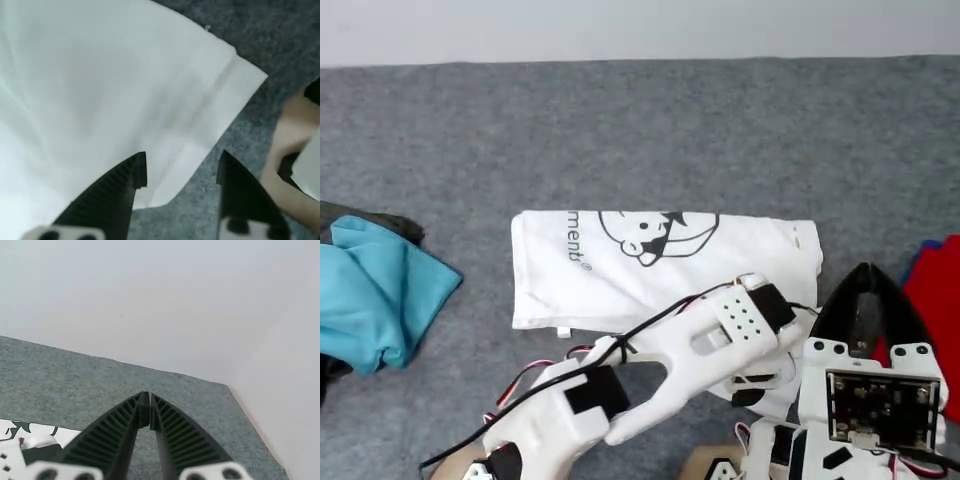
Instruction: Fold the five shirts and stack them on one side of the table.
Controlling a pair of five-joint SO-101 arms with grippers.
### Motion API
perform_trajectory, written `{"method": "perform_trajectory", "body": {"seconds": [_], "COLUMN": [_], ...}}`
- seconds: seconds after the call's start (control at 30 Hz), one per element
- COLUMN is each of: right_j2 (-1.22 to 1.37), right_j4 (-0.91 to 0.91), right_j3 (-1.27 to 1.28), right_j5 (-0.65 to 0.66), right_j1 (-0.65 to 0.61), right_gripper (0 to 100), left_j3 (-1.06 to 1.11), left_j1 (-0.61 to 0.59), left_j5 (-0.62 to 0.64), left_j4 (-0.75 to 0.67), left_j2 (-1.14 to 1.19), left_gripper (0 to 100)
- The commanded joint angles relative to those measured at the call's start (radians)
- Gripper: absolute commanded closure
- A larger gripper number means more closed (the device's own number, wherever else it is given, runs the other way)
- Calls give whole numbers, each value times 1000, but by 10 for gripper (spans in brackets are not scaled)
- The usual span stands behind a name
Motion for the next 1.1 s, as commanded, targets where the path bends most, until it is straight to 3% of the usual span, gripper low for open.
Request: {"method": "perform_trajectory", "body": {"seconds": [0.0,0.2,0.53,0.87,1.07], "right_j2": [7,1,1,-1,-1], "right_j4": [5,5,42,59,79], "right_j3": [-29,-28,-29,-29,-32], "right_j5": [11,71,71,71,71], "right_j1": [12,12,12,12,12], "right_gripper": [990,990,990,990,990], "left_j3": [-48,-97,-117,-323,-389], "left_j1": [3,3,5,-6,-51], "left_j5": [-12,-12,-12,-8,-6], "left_j4": [-12,-9,2,135,118], "left_j2": [21,78,86,95,98], "left_gripper": [769,780,994,994,994]}}
